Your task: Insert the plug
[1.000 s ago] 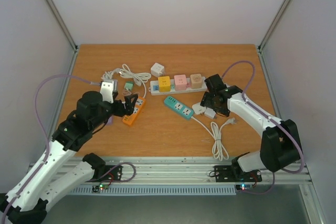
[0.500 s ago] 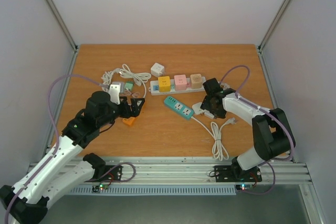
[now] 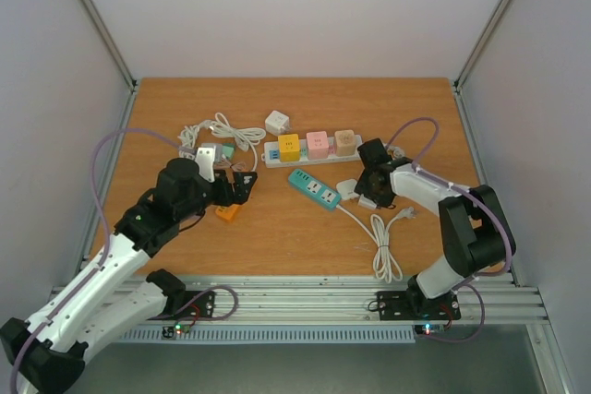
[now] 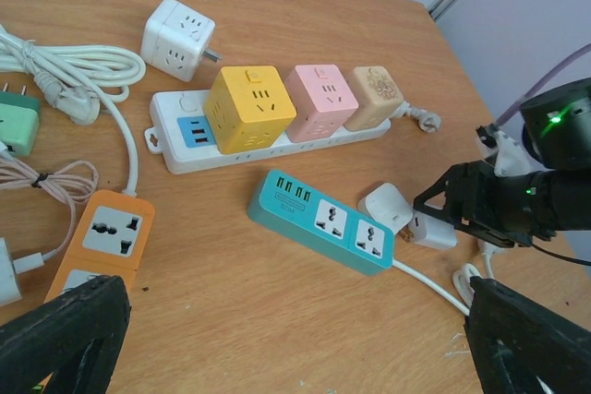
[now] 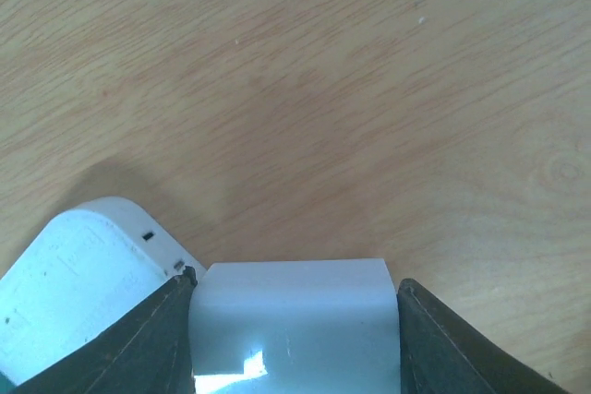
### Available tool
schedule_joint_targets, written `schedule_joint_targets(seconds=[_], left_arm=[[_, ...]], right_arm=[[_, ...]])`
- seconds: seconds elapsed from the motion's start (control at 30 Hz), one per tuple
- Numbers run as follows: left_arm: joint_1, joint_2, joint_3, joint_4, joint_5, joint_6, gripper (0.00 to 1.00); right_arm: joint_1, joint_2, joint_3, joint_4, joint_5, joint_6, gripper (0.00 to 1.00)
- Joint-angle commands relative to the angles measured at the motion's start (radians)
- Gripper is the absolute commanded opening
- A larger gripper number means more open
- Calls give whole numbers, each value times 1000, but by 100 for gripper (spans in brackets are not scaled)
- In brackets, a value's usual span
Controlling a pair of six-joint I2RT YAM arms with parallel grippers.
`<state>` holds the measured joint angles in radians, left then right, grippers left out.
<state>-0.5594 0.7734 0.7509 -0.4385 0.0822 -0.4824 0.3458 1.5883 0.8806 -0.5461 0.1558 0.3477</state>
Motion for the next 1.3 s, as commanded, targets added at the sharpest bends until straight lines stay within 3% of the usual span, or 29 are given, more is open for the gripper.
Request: schedule_joint_targets(seconds=[0.0, 0.23, 0.43, 0.63, 0.8, 0.93, 1.13, 1.27], left_arm=[[4, 38, 40, 14, -33, 24, 99], [1, 129, 35, 123, 48, -1, 99], [-8, 158, 0, 280, 115, 4, 99], [-16, 226, 51, 473, 186, 123, 99], [-54, 299, 74, 533, 209, 98, 98], [-143, 308, 77, 528, 84, 99, 95], [-284, 346, 112, 507, -73, 18, 91], [-342, 381, 120, 498, -115, -50, 89]], right_arm=[[-7, -84, -6, -21, -13, -13, 52], [-5, -215, 38, -68, -159, -69, 54], [-2, -280, 73, -38, -434, -36, 55], [4, -334, 77, 123, -751, 100, 55], [5, -391, 89, 253, -862, 215, 57], [25, -410, 95, 291, -851, 265, 57], [136, -451, 105, 274, -594, 258, 57], [192, -458, 97, 302, -514, 255, 58]])
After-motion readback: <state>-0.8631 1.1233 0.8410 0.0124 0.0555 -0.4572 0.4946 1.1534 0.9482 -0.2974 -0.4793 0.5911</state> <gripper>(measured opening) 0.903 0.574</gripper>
